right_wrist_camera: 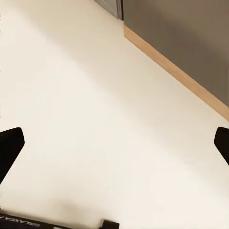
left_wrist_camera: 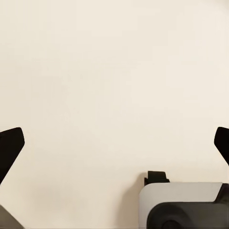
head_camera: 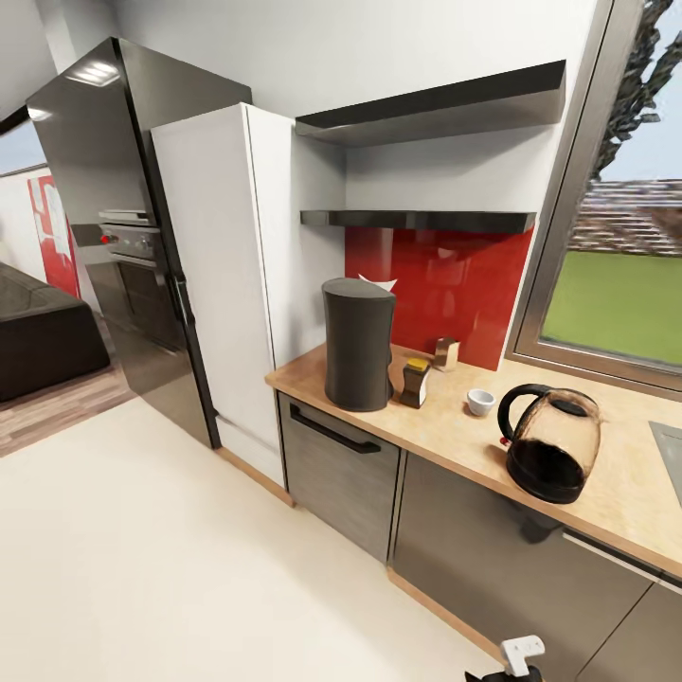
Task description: Set up a coffee station on the kitchen countertop: keep the coffee maker on the countertop, move the bottle of coffee from the kitchen shelf to the counter next to the coffee maker, place a paper coffee filter on top of the coffee maker, put the saucer next to the coffee maker with the coffee cup on the saucer, and place the electric kettle next to the coffee maker.
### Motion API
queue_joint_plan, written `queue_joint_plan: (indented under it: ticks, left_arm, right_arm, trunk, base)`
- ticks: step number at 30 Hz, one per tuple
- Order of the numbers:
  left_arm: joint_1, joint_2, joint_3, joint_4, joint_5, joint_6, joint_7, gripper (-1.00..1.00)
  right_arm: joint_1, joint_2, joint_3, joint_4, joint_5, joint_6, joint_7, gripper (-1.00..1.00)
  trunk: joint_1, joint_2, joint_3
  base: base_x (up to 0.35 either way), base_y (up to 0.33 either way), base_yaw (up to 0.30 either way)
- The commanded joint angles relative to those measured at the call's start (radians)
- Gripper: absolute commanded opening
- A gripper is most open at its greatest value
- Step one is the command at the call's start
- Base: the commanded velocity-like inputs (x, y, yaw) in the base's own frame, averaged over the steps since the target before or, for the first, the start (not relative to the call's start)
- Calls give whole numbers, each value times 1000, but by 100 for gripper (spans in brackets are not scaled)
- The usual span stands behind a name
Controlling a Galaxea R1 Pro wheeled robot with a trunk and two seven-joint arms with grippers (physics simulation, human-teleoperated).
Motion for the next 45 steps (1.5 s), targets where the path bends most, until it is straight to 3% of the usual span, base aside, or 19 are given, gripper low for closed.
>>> queue_joint_plan:
  ticks: [1,10,24,35,45]
  left_arm:
    - [-1,0,0,4,-4,-4,4,100]
    - [-1,-10,4,14,-4,-4,6,100]
    - [-1,-18,1,16,-4,-4,5,100]
    - [-1,-18,3,16,-3,-4,6,100]
    - [-1,-18,4,16,-3,-4,6,100]
  right_arm:
    - [-1,0,-9,1,11,-4,3,100]
    - [-1,-3,-9,5,12,-1,-1,100]
    - [9,-4,-8,8,14,1,-9,100]
    - [31,-2,-8,7,13,-2,-111,100]
    - [33,11,-8,8,13,0,-112,100]
  trunk:
    - [0,-1,-2]
    - [0,-1,-2]
    - [0,-1,7]
    - [0,-1,12]
    - [0,-1,12]
  base:
    - [0,0,0]
    - [0,0,0]
    - [0,0,-279]
    - [0,0,-289]
    - [0,0,-300]
